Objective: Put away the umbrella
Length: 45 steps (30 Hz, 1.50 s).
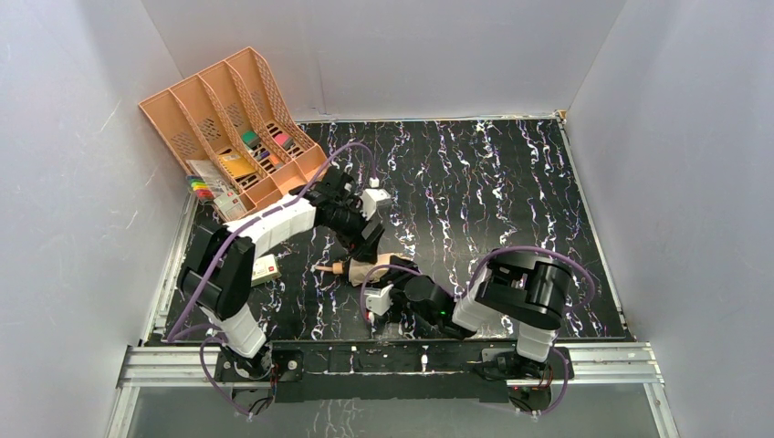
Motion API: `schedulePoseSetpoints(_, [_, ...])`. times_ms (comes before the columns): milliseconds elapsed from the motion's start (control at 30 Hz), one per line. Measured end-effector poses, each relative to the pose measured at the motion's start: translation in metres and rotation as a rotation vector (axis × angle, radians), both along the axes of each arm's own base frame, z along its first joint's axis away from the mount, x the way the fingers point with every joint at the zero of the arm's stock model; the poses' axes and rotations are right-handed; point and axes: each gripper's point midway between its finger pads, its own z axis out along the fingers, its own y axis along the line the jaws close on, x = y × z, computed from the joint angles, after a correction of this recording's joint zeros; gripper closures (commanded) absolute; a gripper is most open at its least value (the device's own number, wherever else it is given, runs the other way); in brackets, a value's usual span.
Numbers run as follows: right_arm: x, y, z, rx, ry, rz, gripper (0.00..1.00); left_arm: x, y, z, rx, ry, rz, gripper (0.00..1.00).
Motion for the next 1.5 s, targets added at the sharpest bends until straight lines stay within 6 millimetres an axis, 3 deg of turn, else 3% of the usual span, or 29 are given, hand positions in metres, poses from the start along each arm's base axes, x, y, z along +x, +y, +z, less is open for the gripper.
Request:
schedulePoseSetpoints(233, [-0.003,0.001,0.000,-0.006,0.012,0.021,0.86,-0.037,0.002,-0.038,0.064,0.114,-0.059,0.13])
schedulePoseSetpoints(467, [-0.005,-0.003,0.000,-0.008,0.036,0.044,0.86,-0.045,-0.004,-0.041,0.041,0.127,-0.085,0.18])
schedulePoseSetpoints(867, [0.000,-0.007,0.000,-0.008,0.073,0.072,0.86,-0.051,-0.009,-0.048,0.065,0.119,-0.109,0.63])
schedulePoseSetpoints(1033, [0.000,-0.007,0.001,-0.008,0.080,0.079,0.74,-0.050,-0.010,-0.050,0.078,0.109,-0.107,0.82])
schedulePoseSetpoints(1167, [-0.004,-0.011,0.003,-0.006,0.118,0.074,0.57,-0.053,-0.014,-0.051,0.077,0.113,-0.112,0.95])
schedulePoseSetpoints(1367, [-0.015,-0.025,0.008,0.013,0.233,0.031,0.35,-0.057,-0.022,-0.051,0.074,0.121,-0.123,1.00])
schedulePoseSetpoints(1500, [-0.022,-0.039,0.029,0.113,0.304,-0.036,0.32,-0.056,-0.022,-0.052,0.077,0.126,-0.103,1.00])
